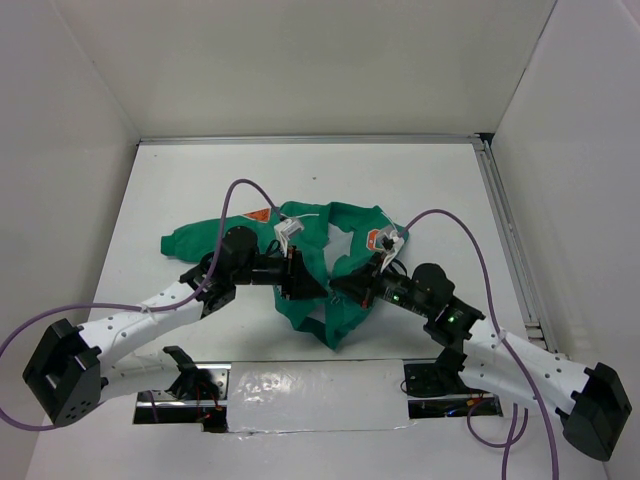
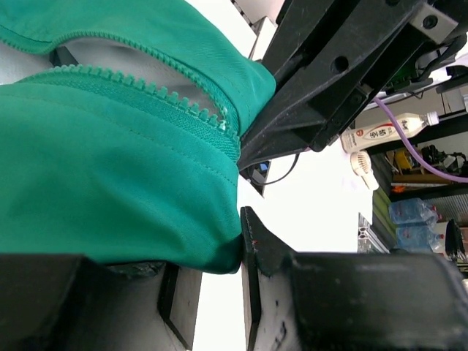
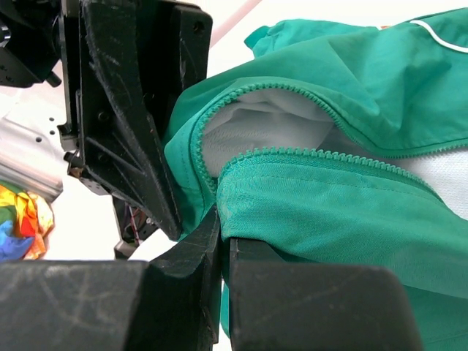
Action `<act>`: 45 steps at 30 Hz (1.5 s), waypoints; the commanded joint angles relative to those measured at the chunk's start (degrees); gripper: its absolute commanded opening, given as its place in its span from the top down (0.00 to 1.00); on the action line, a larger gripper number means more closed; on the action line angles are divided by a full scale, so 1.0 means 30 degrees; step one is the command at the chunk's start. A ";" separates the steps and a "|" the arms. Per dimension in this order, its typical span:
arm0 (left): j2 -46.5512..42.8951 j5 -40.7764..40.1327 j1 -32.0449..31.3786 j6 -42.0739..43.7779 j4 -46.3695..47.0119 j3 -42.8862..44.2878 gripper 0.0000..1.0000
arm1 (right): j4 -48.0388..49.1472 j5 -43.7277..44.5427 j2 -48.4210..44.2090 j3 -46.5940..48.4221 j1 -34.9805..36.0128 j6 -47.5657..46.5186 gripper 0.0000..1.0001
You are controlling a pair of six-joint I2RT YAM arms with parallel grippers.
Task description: Zip up the jacket
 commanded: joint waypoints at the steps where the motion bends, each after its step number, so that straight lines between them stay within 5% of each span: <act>1: -0.0169 0.0985 -0.0201 0.0378 0.0431 0.0649 0.64 | 0.0183 0.0601 0.0213 0.1247 -0.0092 0.0112 1.00; 19: 0.1881 0.0986 -0.0259 0.0350 0.0284 0.1703 0.73 | 0.0740 0.0892 0.0098 0.1365 -0.0091 0.1896 1.00; 26: 0.1999 0.1043 -0.0259 0.0085 0.0547 0.1674 1.00 | 0.0564 0.1799 0.0478 0.1249 -0.0091 0.2776 1.00; 37: 0.2409 -0.1913 -0.1576 0.0672 -0.1123 0.0857 1.00 | -0.0896 0.5339 0.1092 0.3471 -0.0092 0.4123 1.00; 45: 0.3024 -0.1241 -0.2837 0.1434 -0.1560 0.0649 1.00 | -0.0956 0.5521 0.1651 0.3679 -0.0909 0.5559 1.00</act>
